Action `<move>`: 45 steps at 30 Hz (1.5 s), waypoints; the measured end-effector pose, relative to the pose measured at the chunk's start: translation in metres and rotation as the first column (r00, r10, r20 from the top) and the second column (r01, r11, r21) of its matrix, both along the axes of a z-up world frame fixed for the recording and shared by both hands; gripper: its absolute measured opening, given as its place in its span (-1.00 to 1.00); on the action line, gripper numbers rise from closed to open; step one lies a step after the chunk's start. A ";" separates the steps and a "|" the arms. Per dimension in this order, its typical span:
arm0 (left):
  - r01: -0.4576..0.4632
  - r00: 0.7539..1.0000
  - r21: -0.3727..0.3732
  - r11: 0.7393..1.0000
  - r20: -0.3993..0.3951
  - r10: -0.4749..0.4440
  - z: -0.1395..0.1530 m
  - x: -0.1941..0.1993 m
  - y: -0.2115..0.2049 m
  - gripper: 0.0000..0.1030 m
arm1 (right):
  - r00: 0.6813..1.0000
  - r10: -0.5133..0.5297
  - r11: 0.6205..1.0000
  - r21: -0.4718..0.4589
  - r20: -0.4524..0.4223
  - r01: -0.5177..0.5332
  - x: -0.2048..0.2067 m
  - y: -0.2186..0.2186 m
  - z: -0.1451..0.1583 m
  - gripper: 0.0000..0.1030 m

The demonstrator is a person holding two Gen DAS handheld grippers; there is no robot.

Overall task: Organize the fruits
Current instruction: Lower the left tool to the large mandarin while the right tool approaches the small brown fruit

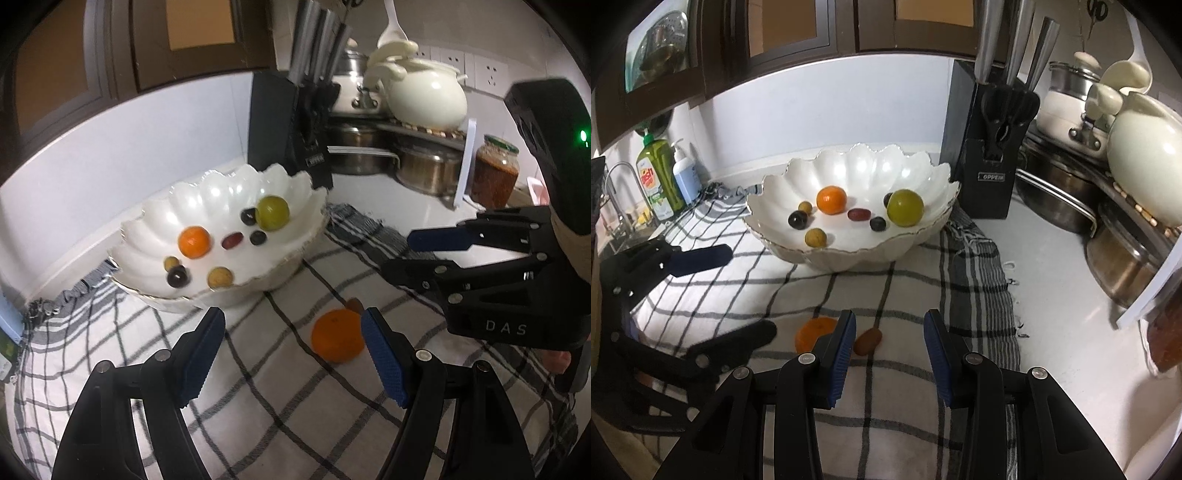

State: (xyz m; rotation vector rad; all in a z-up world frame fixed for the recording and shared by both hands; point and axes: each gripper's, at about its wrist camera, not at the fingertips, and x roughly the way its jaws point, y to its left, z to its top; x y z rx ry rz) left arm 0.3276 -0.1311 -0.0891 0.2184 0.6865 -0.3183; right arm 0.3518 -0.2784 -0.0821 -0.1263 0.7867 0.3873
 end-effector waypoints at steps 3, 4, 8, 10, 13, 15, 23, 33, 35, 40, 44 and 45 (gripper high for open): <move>0.017 1.000 0.000 1.000 -0.020 -0.017 -0.009 0.002 -0.005 0.47 | 1.000 0.022 1.000 -0.010 -0.013 -0.022 0.002 0.001 -0.006 -0.23; 0.023 0.999 -0.003 1.000 -0.027 -0.023 -0.012 0.003 -0.006 0.47 | 0.999 0.029 0.999 -0.014 -0.018 -0.029 0.003 0.001 -0.009 -0.23; 0.042 0.998 -0.001 0.999 -0.055 -0.042 -0.021 0.005 -0.013 0.47 | 0.996 0.072 0.997 -0.033 -0.046 -0.073 0.007 0.001 -0.018 -0.23; 0.056 0.996 0.002 0.998 -0.063 -0.056 -0.024 0.006 -0.018 0.47 | 0.993 0.096 0.995 -0.034 -0.064 -0.098 0.010 0.000 -0.022 -0.23; 0.070 0.994 0.008 0.997 -0.078 -0.070 -0.029 0.009 -0.022 0.47 | 0.983 0.151 0.987 -0.046 -0.103 -0.156 0.015 0.002 -0.029 -0.23; 0.075 0.993 0.006 0.997 -0.087 -0.074 -0.032 0.011 -0.023 0.47 | 0.975 0.185 0.978 -0.070 -0.122 -0.195 0.016 0.004 -0.032 -0.23; 0.091 0.986 -0.019 0.996 -0.139 -0.093 -0.040 0.022 -0.026 0.41 | 0.928 0.322 0.927 -0.140 -0.187 -0.349 0.027 0.014 -0.040 -0.23; 0.110 0.974 -0.063 0.992 -0.192 -0.120 -0.049 0.035 -0.026 0.03 | 0.890 0.407 0.886 -0.149 -0.208 -0.440 0.037 0.023 -0.042 -0.23; 0.112 0.975 -0.056 0.992 -0.185 -0.120 -0.050 0.035 -0.028 -0.08 | 0.888 0.407 0.884 -0.153 -0.214 -0.442 0.039 0.023 -0.043 -0.23; 0.109 0.975 -0.073 0.991 -0.185 -0.121 -0.049 0.035 -0.023 -0.11 | 0.886 0.410 0.881 -0.158 -0.217 -0.446 0.040 0.024 -0.044 -0.23; 0.082 0.981 -0.082 0.993 -0.171 -0.095 -0.043 0.030 -0.017 -0.12 | 0.882 0.418 0.880 -0.144 -0.217 -0.452 0.039 0.027 -0.043 -0.23; 0.072 0.984 -0.076 0.995 -0.159 -0.084 -0.040 0.028 -0.016 -0.12 | 0.881 0.419 0.880 -0.141 -0.218 -0.453 0.039 0.027 -0.044 -0.23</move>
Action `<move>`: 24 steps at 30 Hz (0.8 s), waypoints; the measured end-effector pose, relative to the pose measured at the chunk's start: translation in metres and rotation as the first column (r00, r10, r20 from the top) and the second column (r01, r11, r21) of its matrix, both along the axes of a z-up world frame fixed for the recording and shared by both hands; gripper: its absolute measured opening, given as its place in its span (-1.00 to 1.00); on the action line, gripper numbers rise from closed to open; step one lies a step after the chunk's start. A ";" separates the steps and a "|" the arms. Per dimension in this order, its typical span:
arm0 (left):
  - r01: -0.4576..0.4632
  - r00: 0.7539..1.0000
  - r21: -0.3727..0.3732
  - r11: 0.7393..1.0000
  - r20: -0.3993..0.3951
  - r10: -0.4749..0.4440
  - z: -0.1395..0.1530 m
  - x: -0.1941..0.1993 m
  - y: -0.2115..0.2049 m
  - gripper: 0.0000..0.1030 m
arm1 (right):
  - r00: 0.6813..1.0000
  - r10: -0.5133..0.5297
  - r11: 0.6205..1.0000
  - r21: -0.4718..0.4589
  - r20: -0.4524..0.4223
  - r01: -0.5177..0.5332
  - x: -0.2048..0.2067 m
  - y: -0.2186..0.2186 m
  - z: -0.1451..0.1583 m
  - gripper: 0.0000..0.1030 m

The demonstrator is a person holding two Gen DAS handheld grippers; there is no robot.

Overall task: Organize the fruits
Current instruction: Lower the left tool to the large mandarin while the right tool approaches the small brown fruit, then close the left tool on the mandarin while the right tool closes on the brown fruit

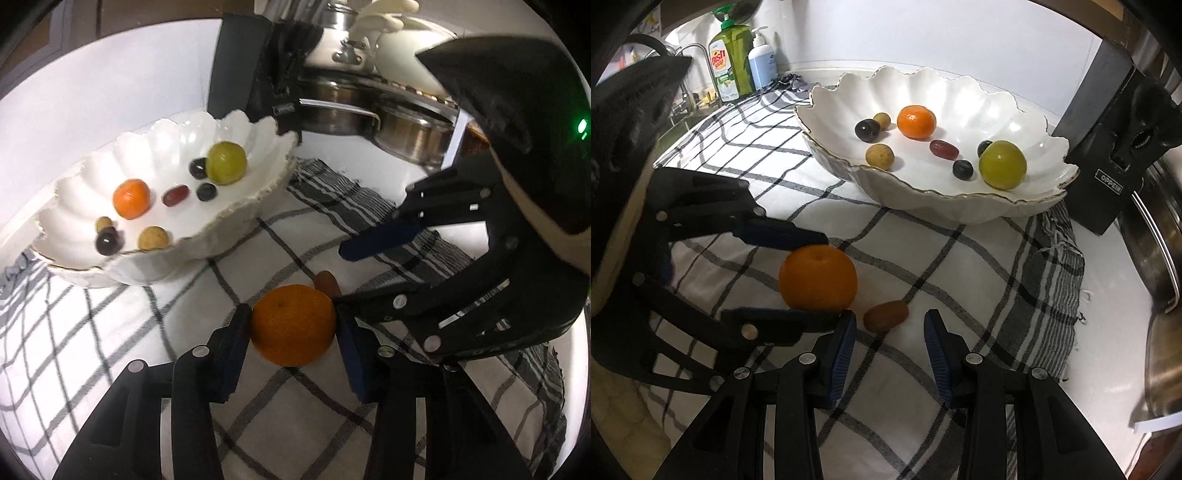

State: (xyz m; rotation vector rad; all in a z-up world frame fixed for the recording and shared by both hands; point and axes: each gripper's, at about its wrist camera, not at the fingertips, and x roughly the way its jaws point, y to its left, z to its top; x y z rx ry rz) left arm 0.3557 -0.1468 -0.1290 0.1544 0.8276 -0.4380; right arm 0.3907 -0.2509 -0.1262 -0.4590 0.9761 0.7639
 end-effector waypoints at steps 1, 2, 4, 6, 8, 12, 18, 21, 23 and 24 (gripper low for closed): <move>-0.006 1.000 0.006 1.000 0.009 0.006 0.002 -0.001 0.001 -0.12 | 1.000 0.000 1.000 0.003 -0.003 0.000 0.000 0.001 -0.001 -0.23; -0.009 1.000 0.013 1.000 0.013 0.009 0.003 -0.001 0.001 -0.12 | 1.000 0.001 1.000 0.013 -0.009 -0.001 0.001 0.001 -0.001 -0.23; -0.019 1.000 0.016 1.000 0.021 0.019 0.005 -0.001 0.004 -0.12 | 1.000 -0.006 1.000 0.023 -0.018 0.006 0.003 0.003 -0.003 -0.23; -0.027 0.999 0.016 0.999 0.026 0.027 0.007 -0.001 0.007 -0.12 | 1.000 -0.012 1.000 0.028 -0.018 0.012 0.004 0.005 -0.005 -0.24; -0.035 0.999 0.019 0.999 0.032 0.034 0.009 0.000 0.009 -0.12 | 1.000 -0.020 0.999 0.034 -0.023 0.021 0.006 0.005 -0.007 -0.24; -0.045 0.999 0.017 0.999 0.029 0.044 0.008 0.001 0.013 -0.12 | 0.999 -0.029 0.999 0.040 -0.037 0.031 0.009 0.006 -0.011 -0.42; -0.055 0.998 0.021 0.998 0.028 0.055 0.007 0.001 0.014 -0.12 | 0.998 -0.057 0.997 0.040 -0.031 0.058 0.008 0.005 -0.013 -0.51; -0.064 0.998 0.021 0.998 0.028 0.063 0.008 0.000 0.015 -0.12 | 0.997 -0.080 0.995 0.052 -0.023 0.081 0.006 0.003 -0.010 -0.51; -0.069 0.997 0.019 0.997 0.028 0.069 0.010 -0.002 0.017 -0.12 | 0.994 -0.104 0.993 0.062 -0.017 0.105 0.003 0.001 -0.007 -0.51; -0.072 0.997 0.017 0.997 0.029 0.072 0.011 -0.003 0.018 -0.12 | 0.993 -0.118 0.991 0.067 -0.012 0.118 0.002 0.000 -0.006 -0.51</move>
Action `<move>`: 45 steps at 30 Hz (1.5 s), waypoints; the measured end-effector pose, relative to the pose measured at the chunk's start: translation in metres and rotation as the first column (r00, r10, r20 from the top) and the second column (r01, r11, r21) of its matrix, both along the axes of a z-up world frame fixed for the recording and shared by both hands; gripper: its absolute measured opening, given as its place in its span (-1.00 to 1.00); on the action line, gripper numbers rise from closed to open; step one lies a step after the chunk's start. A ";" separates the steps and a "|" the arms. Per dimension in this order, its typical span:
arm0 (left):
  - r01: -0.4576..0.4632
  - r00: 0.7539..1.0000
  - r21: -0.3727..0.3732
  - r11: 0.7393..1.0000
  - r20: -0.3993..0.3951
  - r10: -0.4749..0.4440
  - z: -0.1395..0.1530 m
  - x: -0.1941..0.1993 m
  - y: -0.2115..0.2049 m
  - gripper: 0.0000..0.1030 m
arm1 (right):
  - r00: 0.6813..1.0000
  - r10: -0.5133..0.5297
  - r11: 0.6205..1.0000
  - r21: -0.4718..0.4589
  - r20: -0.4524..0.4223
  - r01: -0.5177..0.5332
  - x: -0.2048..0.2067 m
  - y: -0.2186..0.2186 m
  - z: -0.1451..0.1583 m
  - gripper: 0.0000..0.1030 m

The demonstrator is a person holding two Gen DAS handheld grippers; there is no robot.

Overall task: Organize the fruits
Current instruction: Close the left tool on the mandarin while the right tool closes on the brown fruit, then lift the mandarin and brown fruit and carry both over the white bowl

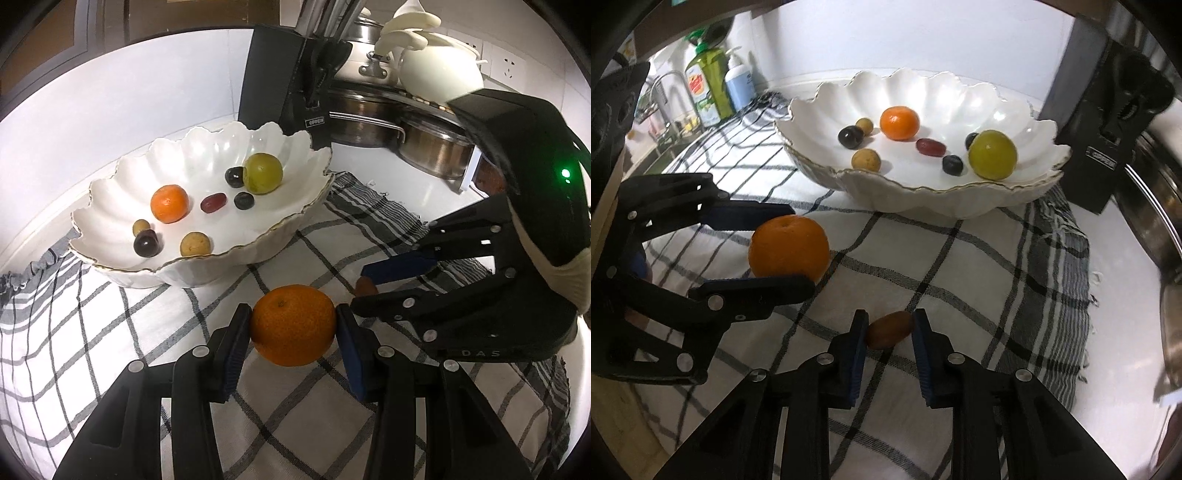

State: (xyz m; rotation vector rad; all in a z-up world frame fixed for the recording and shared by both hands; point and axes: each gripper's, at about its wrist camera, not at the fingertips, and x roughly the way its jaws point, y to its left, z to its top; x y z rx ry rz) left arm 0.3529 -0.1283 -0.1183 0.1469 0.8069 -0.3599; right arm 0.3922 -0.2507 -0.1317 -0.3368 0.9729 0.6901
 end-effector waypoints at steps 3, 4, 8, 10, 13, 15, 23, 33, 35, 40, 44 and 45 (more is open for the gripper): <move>-0.005 1.000 -0.002 1.000 0.006 0.005 0.003 -0.003 0.002 -0.12 | 0.999 -0.041 0.999 0.016 0.015 0.041 -0.006 -0.003 0.006 -0.51; -0.006 1.000 -0.003 1.000 0.010 0.006 0.005 -0.004 0.003 -0.12 | 0.998 -0.053 0.998 0.021 0.018 0.053 -0.008 -0.004 0.007 -0.51; -0.013 1.000 -0.008 1.000 0.024 0.013 0.011 -0.008 0.006 -0.12 | 0.992 -0.115 0.993 0.029 0.055 0.114 -0.020 -0.007 0.017 -0.51; -0.018 0.999 -0.016 1.000 0.027 0.018 0.015 -0.010 0.009 -0.12 | 0.986 -0.152 0.988 0.036 0.074 0.150 -0.025 -0.009 0.023 -0.51; -0.027 0.999 -0.035 0.999 0.033 0.028 0.021 -0.012 0.015 -0.12 | 0.975 -0.202 0.979 0.049 0.090 0.199 -0.035 -0.011 0.033 -0.51; -0.031 0.999 -0.041 0.999 0.043 0.032 0.026 -0.014 0.017 -0.12 | 0.967 -0.231 0.972 0.058 0.104 0.226 -0.040 -0.013 0.039 -0.51; -0.061 0.993 -0.071 0.996 0.097 0.068 0.052 -0.024 0.033 -0.12 | 0.931 -0.310 0.949 0.121 0.196 0.290 -0.057 -0.010 0.075 -0.51; -0.110 0.975 -0.092 0.990 0.183 0.125 0.086 -0.020 0.055 -0.12 | 0.891 -0.354 0.929 0.218 0.285 0.300 -0.057 0.006 0.109 -0.51; -0.117 0.972 -0.094 0.989 0.194 0.134 0.090 -0.016 0.058 -0.12 | 0.883 -0.358 0.927 0.227 0.303 0.298 -0.054 0.011 0.113 -0.51; -0.138 0.963 -0.088 0.986 0.221 0.155 0.100 -0.002 0.065 -0.12 | 0.872 -0.370 0.921 0.251 0.321 0.298 -0.038 0.022 0.120 -0.51; -0.146 0.955 -0.064 0.987 0.250 0.158 0.105 0.011 0.067 -0.12 | 0.860 -0.388 0.913 0.267 0.330 0.309 -0.020 0.028 0.125 -0.50; -0.147 0.954 -0.061 0.987 0.253 0.158 0.106 0.014 0.068 -0.12 | 0.859 -0.390 0.912 0.268 0.332 0.311 -0.015 0.030 0.126 -0.51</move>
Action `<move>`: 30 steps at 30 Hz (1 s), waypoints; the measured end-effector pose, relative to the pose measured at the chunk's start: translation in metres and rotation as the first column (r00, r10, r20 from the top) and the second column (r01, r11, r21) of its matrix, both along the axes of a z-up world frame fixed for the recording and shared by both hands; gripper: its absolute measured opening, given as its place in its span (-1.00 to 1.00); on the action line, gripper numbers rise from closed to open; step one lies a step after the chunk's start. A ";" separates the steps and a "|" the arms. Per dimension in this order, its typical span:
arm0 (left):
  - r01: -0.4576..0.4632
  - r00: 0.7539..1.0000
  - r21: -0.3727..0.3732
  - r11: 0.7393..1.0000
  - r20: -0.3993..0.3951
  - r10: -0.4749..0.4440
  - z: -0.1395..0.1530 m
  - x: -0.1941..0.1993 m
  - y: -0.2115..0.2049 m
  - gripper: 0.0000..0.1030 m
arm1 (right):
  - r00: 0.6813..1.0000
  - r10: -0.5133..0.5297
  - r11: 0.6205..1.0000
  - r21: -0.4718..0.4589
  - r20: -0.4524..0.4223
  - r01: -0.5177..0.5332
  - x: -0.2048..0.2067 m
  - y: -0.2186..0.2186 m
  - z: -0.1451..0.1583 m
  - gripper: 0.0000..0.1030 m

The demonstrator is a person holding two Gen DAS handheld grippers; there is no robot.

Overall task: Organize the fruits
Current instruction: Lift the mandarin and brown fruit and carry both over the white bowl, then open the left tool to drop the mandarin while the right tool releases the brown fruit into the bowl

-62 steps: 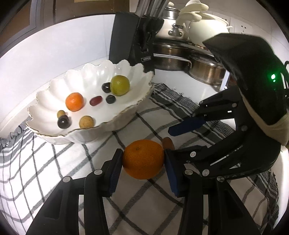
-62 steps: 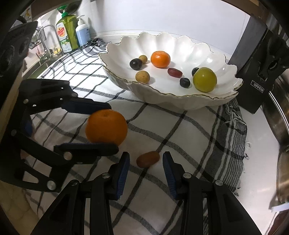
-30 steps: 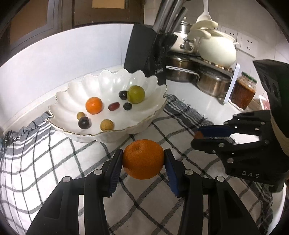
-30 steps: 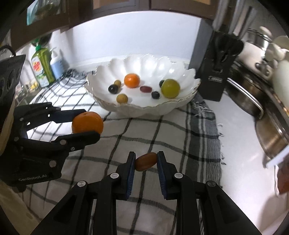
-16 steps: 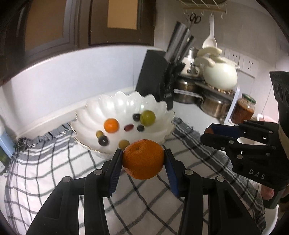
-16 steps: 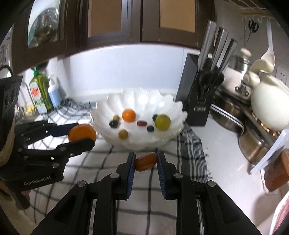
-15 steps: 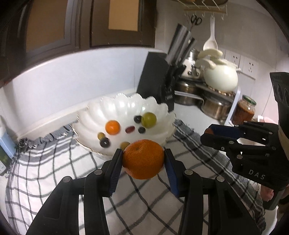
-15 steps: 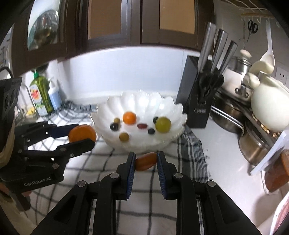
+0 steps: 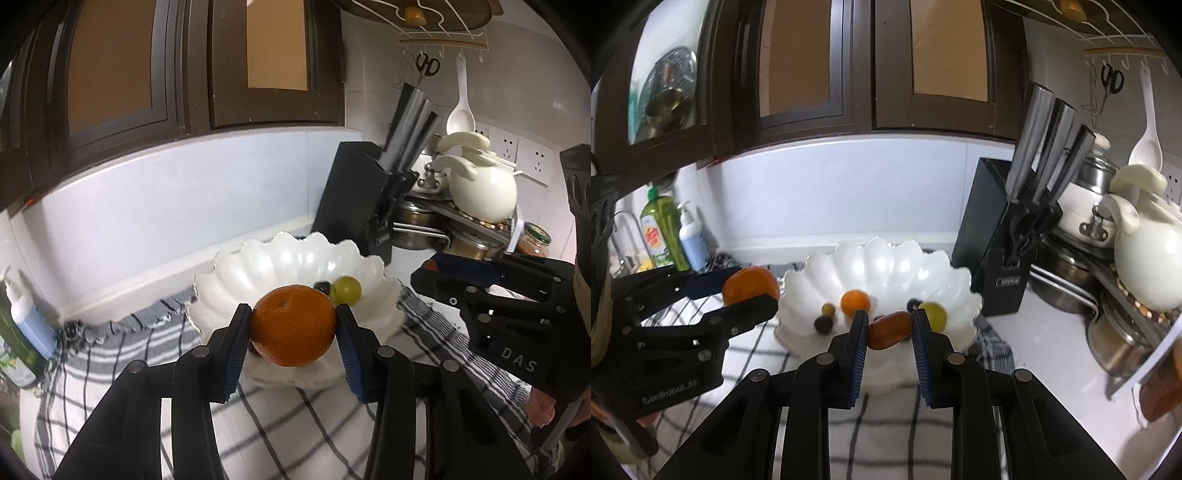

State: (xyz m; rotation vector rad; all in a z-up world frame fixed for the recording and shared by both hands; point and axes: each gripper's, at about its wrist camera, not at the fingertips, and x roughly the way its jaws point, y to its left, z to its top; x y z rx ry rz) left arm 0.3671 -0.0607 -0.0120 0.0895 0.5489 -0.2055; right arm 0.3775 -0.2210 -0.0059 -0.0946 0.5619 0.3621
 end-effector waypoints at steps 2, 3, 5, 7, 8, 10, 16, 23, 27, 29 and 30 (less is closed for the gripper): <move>-0.001 1.000 0.011 1.000 0.012 0.001 0.003 0.009 0.000 -0.12 | 1.000 -0.005 1.000 -0.001 0.007 0.005 0.011 0.004 0.001 -0.51; -0.004 1.000 0.020 1.000 0.013 0.004 0.004 0.014 0.000 -0.12 | 1.000 -0.004 1.000 -0.004 0.005 0.004 0.015 0.006 0.001 -0.51; -0.004 1.000 0.026 1.000 0.014 0.003 0.006 0.023 0.000 -0.12 | 1.000 -0.001 1.000 -0.010 0.005 0.001 0.026 0.010 0.001 -0.51; -0.008 1.000 0.034 0.999 0.011 0.008 0.006 0.035 0.001 -0.12 | 1.000 0.002 1.000 -0.020 0.002 -0.002 0.036 0.015 0.000 -0.51; -0.006 1.000 0.032 0.999 0.010 0.006 0.006 0.039 0.001 -0.12 | 1.000 0.004 1.000 -0.022 -0.001 -0.004 0.041 0.017 0.000 -0.50; -0.008 1.000 0.035 0.999 0.004 0.008 0.005 0.051 0.002 -0.12 | 1.000 0.008 1.000 -0.020 -0.017 -0.008 0.054 0.021 -0.003 -0.50; -0.017 0.999 0.054 0.998 -0.029 0.019 -0.005 0.082 0.003 -0.12 | 0.998 -0.003 1.000 -0.026 -0.056 0.002 0.089 0.028 -0.014 -0.50; -0.024 0.995 0.051 0.998 -0.095 0.029 -0.020 0.121 0.008 -0.12 | 0.996 -0.025 0.999 -0.039 -0.089 0.022 0.125 0.032 -0.025 -0.50; -0.030 0.991 0.062 0.998 -0.127 0.037 -0.030 0.141 0.010 -0.12 | 0.992 -0.035 0.998 -0.054 -0.118 0.028 0.144 0.035 -0.033 -0.50; -0.029 0.989 0.066 0.997 -0.145 0.038 -0.035 0.150 0.011 -0.12 | 0.991 -0.034 0.998 -0.056 -0.132 0.027 0.151 0.035 -0.037 -0.50; -0.029 0.988 0.068 0.997 -0.151 0.039 -0.036 0.153 0.010 -0.12 | 0.989 -0.036 0.998 -0.058 -0.143 0.028 0.156 0.036 -0.040 -0.50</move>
